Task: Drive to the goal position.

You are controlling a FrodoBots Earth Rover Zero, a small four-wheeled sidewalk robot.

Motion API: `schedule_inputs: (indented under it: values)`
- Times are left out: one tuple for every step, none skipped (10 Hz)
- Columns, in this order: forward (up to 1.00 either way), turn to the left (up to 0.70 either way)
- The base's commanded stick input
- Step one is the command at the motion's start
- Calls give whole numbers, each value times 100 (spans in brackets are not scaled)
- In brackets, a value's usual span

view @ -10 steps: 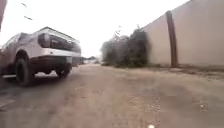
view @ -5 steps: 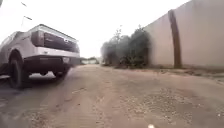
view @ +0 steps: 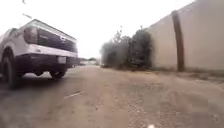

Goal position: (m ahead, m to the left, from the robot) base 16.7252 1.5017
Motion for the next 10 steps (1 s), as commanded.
schedule_inputs:
  values:
    - [50,0]
    - [50,0]
    - [50,0]
    - [50,0]
    - [50,0]
    - [50,0]
    - [50,0]
    - [50,0]
    - [50,0]
    - [50,0]
